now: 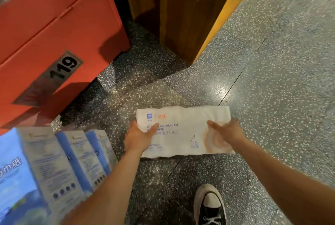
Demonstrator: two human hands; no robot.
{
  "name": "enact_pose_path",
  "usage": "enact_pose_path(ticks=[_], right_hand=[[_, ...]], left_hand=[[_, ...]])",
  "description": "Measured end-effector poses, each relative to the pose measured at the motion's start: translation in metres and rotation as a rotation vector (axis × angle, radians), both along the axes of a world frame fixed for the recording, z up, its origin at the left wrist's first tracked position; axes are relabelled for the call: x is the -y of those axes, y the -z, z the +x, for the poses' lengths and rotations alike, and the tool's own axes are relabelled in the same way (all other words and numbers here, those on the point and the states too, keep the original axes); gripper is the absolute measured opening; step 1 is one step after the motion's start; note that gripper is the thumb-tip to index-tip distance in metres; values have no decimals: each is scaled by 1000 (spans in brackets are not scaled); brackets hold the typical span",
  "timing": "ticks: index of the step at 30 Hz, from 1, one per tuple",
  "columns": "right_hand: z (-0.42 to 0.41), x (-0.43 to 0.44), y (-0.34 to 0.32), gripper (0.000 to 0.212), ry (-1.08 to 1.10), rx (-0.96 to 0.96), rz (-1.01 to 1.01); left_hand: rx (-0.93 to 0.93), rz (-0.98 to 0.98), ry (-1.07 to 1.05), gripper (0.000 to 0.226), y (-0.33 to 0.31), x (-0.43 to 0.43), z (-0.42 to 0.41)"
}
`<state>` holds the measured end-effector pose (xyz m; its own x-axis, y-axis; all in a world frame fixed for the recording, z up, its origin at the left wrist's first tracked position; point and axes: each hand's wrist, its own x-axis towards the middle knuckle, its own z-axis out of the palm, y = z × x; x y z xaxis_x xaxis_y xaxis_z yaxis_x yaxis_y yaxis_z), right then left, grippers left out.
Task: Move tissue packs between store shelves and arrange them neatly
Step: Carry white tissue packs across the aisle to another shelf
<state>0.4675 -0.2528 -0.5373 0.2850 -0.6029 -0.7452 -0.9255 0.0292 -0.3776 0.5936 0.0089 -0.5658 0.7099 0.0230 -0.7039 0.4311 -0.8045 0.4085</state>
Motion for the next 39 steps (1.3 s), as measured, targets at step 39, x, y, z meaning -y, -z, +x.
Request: enact_pose_path(ticks=[39], right_hand=[[21, -135, -937, 18, -722, 785, 197]], left_hand=[[817, -337, -787, 35, -940, -181, -185]])
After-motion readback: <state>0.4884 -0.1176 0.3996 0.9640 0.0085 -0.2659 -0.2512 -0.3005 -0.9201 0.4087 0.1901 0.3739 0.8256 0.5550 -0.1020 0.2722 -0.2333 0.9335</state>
